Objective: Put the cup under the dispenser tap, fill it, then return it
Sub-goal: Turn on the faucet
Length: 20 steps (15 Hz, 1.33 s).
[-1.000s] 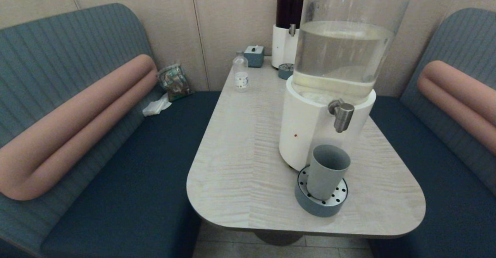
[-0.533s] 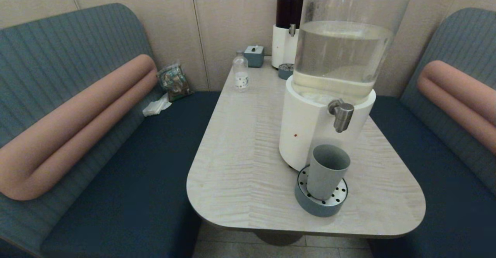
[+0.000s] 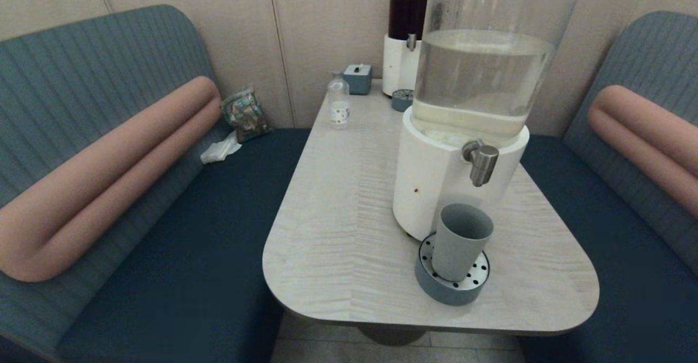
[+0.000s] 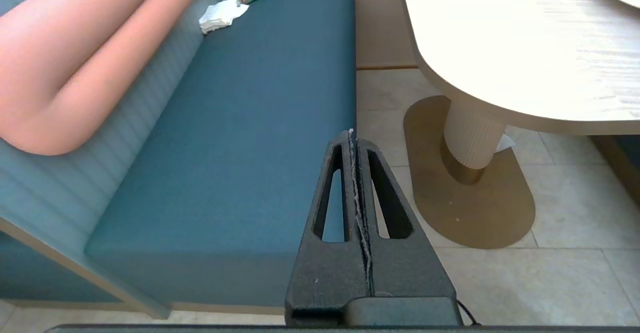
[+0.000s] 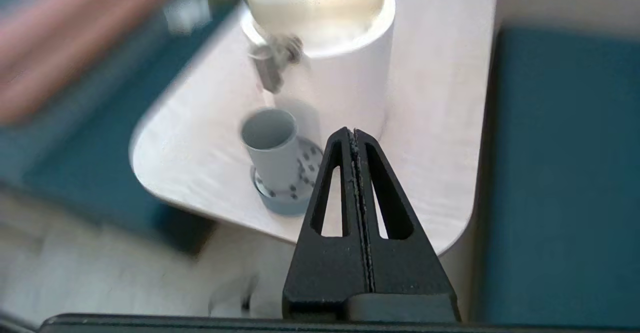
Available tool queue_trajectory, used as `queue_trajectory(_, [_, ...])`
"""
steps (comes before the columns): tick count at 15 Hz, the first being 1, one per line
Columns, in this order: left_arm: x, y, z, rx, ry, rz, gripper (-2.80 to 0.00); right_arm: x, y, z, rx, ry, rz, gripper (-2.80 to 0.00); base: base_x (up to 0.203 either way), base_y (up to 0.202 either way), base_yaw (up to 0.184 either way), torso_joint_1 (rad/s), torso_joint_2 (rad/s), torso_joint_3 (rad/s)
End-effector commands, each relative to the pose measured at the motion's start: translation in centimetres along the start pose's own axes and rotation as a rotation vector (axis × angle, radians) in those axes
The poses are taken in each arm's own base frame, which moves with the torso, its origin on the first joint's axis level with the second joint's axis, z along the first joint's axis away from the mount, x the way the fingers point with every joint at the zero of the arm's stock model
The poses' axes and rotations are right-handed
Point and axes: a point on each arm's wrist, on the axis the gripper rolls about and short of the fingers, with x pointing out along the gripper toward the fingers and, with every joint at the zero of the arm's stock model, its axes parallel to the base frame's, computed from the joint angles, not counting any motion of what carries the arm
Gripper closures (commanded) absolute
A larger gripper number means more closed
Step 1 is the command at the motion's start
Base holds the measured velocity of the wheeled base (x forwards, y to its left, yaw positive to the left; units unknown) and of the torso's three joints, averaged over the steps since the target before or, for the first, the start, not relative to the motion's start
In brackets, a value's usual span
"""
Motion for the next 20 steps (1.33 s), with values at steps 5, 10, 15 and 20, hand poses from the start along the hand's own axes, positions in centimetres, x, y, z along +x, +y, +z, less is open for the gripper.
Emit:
queue_trajectory(5, [0.0,0.0,0.0,-0.001,0.005,0.0,0.0,12.0,-0.6,2.8,-0.077,0.381,0.137,0.0,0.0,0.0,0.0,0.0,0.0,0.0])
queue_trajectory(10, [0.0,0.0,0.0,0.0,0.006,0.0,0.0,16.7,2.2,3.2,-0.2,0.424,0.272,0.0,0.0,0.0,0.0,0.0,0.0,0.0])
queue_trajectory(15, [0.0,0.0,0.0,-0.001,0.005,0.0,0.0,22.6,3.1,2.2,-0.24,0.435,0.222,0.0,0.0,0.0,0.0,0.0,0.0,0.0])
queue_trajectory(20, [0.0,0.0,0.0,-0.001,0.005,0.0,0.0,24.4,3.2,2.5,-0.254,0.387,0.175,0.0,0.0,0.0,0.0,0.0,0.0,0.0])
